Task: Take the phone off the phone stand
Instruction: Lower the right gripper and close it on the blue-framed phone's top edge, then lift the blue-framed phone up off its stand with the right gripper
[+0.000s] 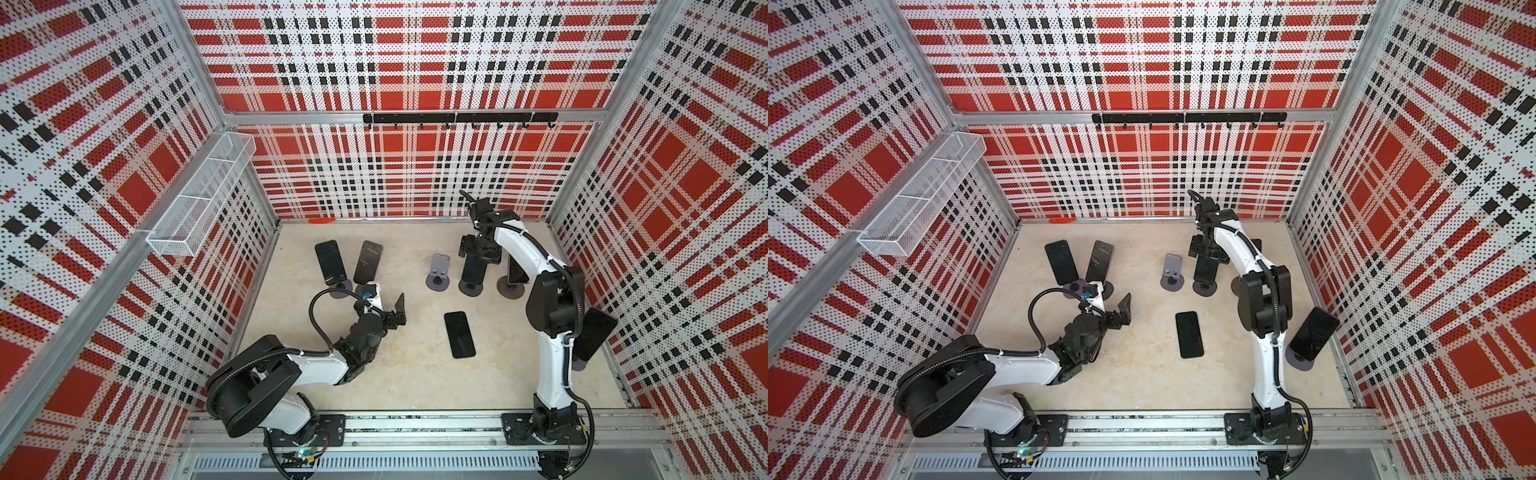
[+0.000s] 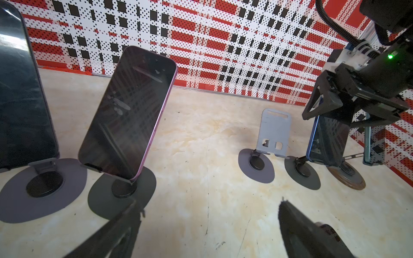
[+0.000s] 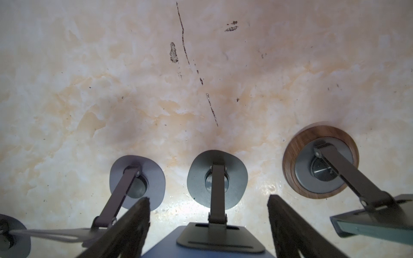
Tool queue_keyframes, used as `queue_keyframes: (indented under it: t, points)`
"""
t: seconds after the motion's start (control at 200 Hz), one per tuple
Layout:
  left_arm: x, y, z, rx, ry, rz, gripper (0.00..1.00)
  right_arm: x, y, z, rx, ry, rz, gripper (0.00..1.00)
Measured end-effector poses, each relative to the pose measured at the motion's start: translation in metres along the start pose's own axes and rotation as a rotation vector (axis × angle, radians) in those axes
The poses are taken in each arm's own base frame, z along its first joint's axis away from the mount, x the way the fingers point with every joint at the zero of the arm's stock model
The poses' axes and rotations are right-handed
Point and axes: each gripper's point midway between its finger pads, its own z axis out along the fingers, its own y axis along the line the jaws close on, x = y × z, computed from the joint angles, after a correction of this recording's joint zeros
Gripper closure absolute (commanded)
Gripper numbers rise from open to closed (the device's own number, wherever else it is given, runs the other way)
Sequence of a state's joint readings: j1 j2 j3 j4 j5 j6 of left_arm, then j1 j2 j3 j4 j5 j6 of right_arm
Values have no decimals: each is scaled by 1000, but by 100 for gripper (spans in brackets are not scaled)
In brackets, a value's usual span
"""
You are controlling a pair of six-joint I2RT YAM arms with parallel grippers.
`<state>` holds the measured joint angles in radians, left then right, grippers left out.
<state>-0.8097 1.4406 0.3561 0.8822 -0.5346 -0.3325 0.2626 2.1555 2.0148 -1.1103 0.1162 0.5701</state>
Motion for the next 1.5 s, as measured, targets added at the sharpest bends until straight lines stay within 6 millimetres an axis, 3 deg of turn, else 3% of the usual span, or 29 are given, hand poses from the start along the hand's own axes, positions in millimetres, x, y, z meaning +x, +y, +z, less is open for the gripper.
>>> queue_keyframes:
  t: [0.23, 0.526, 1.042, 1.498]
  points:
    - [0, -1, 0, 3, 1, 0, 2, -7, 3, 3, 4, -2, -4, 18]
    - [0, -1, 0, 7, 2, -1, 2, -5, 0, 6, 24, 6, -6, 32]
    - [-1, -2, 0, 10, 1, -3, 2, -5, -2, 4, 35, 5, -7, 33]
    - [-1, -2, 0, 10, 1, -2, 2, -18, -4, -44, -4, -86, 10, 33]
